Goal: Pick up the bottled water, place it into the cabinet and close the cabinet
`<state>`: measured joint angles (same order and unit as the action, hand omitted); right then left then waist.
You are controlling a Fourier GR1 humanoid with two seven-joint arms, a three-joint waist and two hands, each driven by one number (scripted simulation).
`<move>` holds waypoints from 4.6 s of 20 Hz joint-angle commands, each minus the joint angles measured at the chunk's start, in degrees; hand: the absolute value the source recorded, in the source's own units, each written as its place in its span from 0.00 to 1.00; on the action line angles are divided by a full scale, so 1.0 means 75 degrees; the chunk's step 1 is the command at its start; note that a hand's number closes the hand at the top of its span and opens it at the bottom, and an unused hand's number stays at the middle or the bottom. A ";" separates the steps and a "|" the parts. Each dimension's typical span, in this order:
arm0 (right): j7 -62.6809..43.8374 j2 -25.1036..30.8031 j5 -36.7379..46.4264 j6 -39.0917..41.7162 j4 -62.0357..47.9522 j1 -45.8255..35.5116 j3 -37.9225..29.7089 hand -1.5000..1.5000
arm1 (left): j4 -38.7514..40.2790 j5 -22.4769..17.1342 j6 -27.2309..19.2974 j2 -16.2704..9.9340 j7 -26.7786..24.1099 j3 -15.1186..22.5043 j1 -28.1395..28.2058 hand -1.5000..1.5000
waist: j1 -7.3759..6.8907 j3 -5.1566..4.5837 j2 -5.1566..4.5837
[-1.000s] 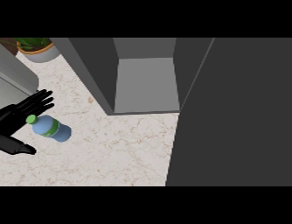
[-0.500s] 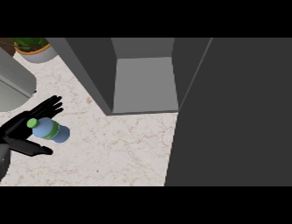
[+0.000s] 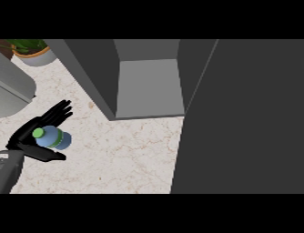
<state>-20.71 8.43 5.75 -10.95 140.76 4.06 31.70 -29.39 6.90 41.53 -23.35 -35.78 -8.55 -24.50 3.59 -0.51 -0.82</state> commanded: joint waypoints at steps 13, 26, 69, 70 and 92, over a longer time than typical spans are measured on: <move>-0.0383 0.0412 0.0345 -0.0136 0.0678 0.0101 0.0077 0.00 | 0.0151 0.0321 0.1048 0.0308 -0.2153 0.1062 -0.0247 1.00 | -0.0043 0.0005 0.0070; -0.0454 0.0609 0.0201 -0.0423 0.0945 0.0401 -0.0166 0.00 | -0.0853 -0.0321 -0.5292 0.2856 -0.2665 0.0004 0.0532 1.00 | -0.0433 0.0067 0.0149; 0.0932 0.1352 -0.0440 -0.0458 0.0929 0.1609 -0.0093 0.00 | -0.0803 -0.5176 -0.9704 0.3114 0.1120 0.3576 -0.3264 1.00 | -0.0152 0.0065 0.0054; 0.0567 0.1275 -0.0433 -0.0555 0.0992 0.1398 -0.0220 0.00 | -0.0457 -0.4979 -0.9387 0.3114 0.1213 0.3068 -0.3605 1.00 | -0.0219 0.0063 0.0051; 0.1467 0.1390 -0.1002 -0.0063 0.0726 0.1712 -0.0369 0.00 | 0.2740 -0.4782 -1.0344 0.3113 -0.0069 0.3110 -0.5213 0.00 | 0.0062 0.0062 -0.0058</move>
<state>-8.07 18.87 0.72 -11.83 142.16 16.22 29.26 -11.28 -29.43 -36.36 -0.14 -35.32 15.12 -62.46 3.88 -0.03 -1.10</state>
